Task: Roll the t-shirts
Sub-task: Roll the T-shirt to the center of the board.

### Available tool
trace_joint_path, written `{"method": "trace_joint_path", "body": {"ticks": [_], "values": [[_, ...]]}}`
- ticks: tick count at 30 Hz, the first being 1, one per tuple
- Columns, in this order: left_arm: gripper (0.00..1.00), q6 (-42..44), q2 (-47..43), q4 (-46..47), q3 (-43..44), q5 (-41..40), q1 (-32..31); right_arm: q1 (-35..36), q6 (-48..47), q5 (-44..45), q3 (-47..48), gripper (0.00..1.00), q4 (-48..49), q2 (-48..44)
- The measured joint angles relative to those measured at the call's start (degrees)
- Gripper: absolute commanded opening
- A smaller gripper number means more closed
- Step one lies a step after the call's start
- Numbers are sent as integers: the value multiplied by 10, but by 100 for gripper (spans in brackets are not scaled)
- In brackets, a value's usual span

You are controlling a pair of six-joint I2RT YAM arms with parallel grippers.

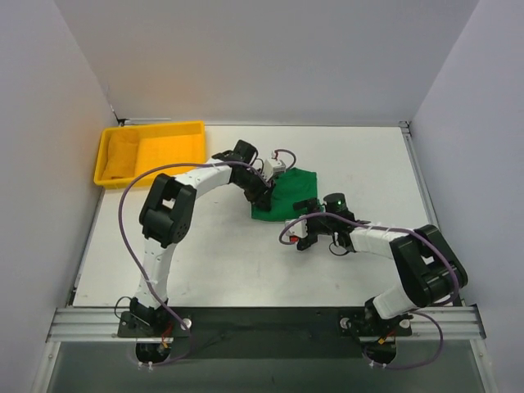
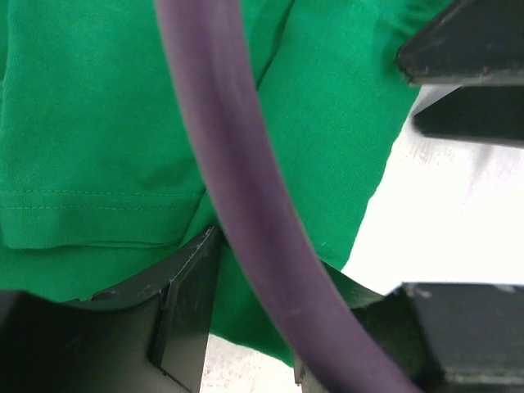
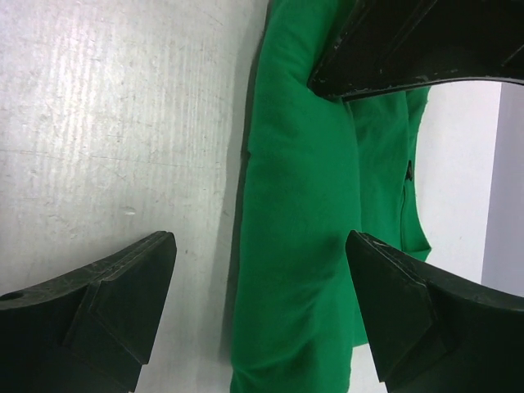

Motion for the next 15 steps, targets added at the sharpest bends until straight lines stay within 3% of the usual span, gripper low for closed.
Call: {"method": "trace_joint_path", "body": {"ticks": [10, 15], "values": [[8, -14, 24, -33, 32, 37, 15, 0, -49, 27, 27, 78, 109, 84], [8, -18, 30, -42, 41, 42, 18, -2, -85, 40, 27, 64, 143, 106]]}}
